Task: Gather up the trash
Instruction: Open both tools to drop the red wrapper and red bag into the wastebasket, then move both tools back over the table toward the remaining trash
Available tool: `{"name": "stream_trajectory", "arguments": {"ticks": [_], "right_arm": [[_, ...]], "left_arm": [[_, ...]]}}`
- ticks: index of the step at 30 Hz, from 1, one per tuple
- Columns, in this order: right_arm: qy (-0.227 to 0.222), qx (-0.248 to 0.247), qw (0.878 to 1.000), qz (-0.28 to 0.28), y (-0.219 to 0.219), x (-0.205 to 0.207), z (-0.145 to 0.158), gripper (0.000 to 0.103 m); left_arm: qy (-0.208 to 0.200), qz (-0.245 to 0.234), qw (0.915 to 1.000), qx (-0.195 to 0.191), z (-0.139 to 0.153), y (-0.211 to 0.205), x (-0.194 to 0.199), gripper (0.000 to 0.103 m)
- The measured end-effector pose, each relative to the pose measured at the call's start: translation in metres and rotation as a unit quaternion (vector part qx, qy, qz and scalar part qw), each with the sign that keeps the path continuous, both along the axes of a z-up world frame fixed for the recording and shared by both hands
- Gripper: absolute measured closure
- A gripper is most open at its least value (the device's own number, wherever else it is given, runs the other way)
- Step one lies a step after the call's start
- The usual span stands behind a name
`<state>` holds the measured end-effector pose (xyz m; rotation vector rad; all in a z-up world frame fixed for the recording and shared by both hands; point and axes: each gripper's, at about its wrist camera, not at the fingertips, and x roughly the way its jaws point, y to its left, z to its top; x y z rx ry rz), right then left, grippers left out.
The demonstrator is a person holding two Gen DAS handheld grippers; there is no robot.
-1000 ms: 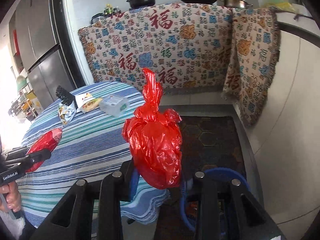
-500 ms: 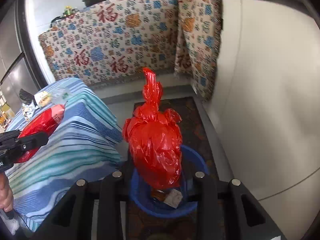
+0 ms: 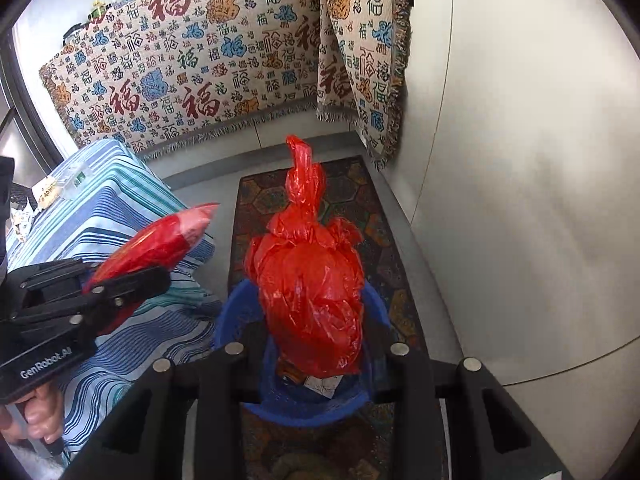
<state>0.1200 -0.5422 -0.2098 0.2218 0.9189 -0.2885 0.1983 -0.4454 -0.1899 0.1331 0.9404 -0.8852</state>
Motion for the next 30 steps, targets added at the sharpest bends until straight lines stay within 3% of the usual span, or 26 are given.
{"name": "stream_trajectory", "arguments": {"ticks": [6, 7, 8, 9, 10, 14, 17, 25, 30], "right_arm": [[0.015, -0.013, 1.0, 0.005, -0.002, 0.006, -0.01, 0.067], [0.019, -0.017, 1.0, 0.005, -0.003, 0.007, -0.011, 0.065], [0.023, -0.019, 1.0, 0.005, -0.004, 0.008, -0.013, 0.055], [0.024, -0.02, 1.0, 0.003, -0.005, 0.008, -0.014, 0.046], [0.022, -0.021, 1.0, 0.001, -0.006, 0.007, -0.015, 0.045], [0.011, -0.023, 1.0, -0.004, -0.009, 0.003, -0.01, 0.045], [-0.021, -0.032, 0.999, -0.012, -0.008, -0.001, 0.004, 0.045], [-0.123, -0.069, 0.99, -0.003, 0.021, 0.002, 0.059, 0.045], [-0.157, -0.07, 0.985, 0.032, 0.064, 0.018, 0.078, 0.045]], "left_arm": [[0.0, -0.01, 0.9998, 0.016, -0.014, -0.021, 0.009, 0.087], [-0.001, -0.008, 0.9998, 0.02, -0.016, -0.025, 0.011, 0.081], [-0.001, -0.007, 0.9997, 0.022, -0.018, -0.027, 0.013, 0.067], [0.0, -0.006, 0.9998, 0.019, -0.02, -0.029, 0.014, 0.059], [-0.002, -0.001, 0.9999, 0.015, -0.021, -0.03, 0.017, 0.048], [-0.002, 0.018, 0.9998, 0.009, -0.019, -0.026, 0.025, 0.046], [-0.011, 0.028, 0.9996, 0.001, -0.009, -0.014, 0.024, 0.045], [-0.037, 0.067, 0.9969, -0.02, 0.047, 0.064, -0.004, 0.032], [-0.062, 0.11, 0.992, -0.002, 0.068, 0.139, -0.022, 0.025]]}}
